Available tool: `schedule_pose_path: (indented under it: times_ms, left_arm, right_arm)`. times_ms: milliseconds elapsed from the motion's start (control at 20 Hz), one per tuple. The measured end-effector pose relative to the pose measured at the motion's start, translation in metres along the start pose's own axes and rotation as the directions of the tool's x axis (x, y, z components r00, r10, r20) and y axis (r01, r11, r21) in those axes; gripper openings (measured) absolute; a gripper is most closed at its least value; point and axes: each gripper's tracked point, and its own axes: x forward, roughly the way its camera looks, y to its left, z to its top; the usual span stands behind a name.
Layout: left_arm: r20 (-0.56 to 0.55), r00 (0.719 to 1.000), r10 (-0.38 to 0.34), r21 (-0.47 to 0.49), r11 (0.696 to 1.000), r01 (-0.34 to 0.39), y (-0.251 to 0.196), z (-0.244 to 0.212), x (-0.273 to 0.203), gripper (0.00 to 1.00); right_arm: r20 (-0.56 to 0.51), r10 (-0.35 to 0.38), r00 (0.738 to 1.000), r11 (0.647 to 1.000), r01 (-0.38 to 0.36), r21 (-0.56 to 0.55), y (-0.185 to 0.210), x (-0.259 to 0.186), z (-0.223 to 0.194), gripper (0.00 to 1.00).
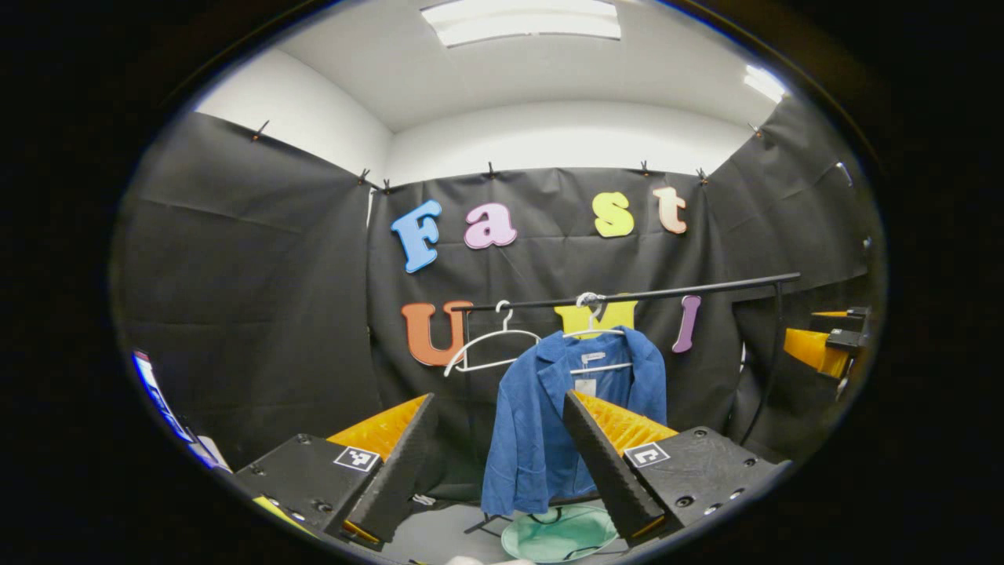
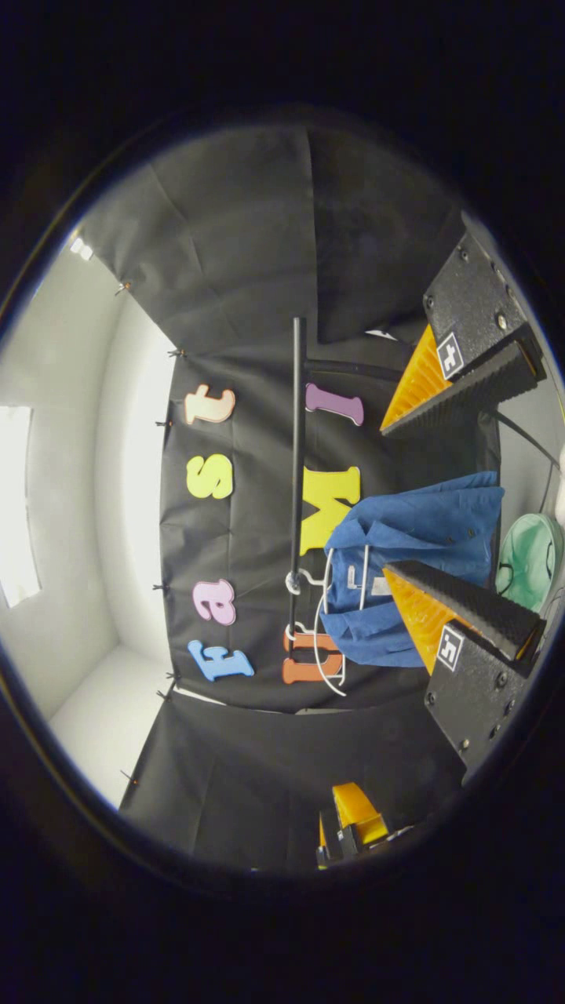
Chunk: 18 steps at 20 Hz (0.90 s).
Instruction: Grasp the clothes on the hanger with both hands and then place them into the laundry hamper below.
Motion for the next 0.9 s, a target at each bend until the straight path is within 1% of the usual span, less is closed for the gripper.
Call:
schedule_pose_path:
  times_ms: [200, 300, 400, 650, 700, 750, 850, 900]
  left_arm:
    - [-0.01, 1.0, 0.008, -0.009, 1.0, -0.008, -0.001, -0.011, 0.013, 0.98]
    - [-0.026, 1.0, -0.003, -0.021, 1.0, 0.003, -0.009, -0.019, 0.024, 0.99]
    - [-0.039, 0.999, -0.011, -0.03, 0.999, 0.01, -0.018, -0.026, 0.037, 0.99]
    - [0.003, 1.0, 0.014, -0.033, 0.999, -0.014, -0.035, -0.031, 0.086, 0.98]
    - [0.008, 1.0, 0.015, -0.028, 1.0, -0.015, -0.04, -0.034, 0.097, 0.99]
    - [0.005, 1.0, 0.01, -0.025, 1.0, -0.01, -0.047, -0.037, 0.109, 0.99]
    - [0.012, 1.0, 0.001, -0.032, 0.999, -0.001, -0.06, -0.04, 0.132, 1.0]
    - [0.019, 1.0, -0.006, -0.037, 0.999, 0.007, -0.067, -0.042, 0.144, 0.98]
  right_arm:
    - [-0.023, 0.026, 0.999, 1.0, -0.026, -0.013, 0.01, 0.018, -0.011, 0.98]
    - [-0.035, 0.037, 0.999, 0.999, -0.037, -0.02, 0.015, 0.033, -0.018, 0.99]
    - [-0.044, 0.058, 0.997, 0.998, -0.059, -0.017, 0.023, 0.049, -0.028, 0.98]
    - [-0.086, 0.12, 0.989, 0.993, -0.12, 0.011, 0.035, 0.1, -0.056, 1.0]
    - [-0.091, 0.125, 0.988, 0.992, -0.124, 0.014, 0.035, 0.112, -0.059, 0.99]
    - [-0.097, 0.128, 0.987, 0.992, -0.128, 0.015, 0.035, 0.123, -0.065, 0.98]
    - [-0.106, 0.134, 0.985, 0.991, -0.133, 0.015, 0.035, 0.15, -0.074, 0.99]
    - [-0.108, 0.139, 0.984, 0.99, -0.138, 0.012, 0.035, 0.163, -0.078, 0.99]
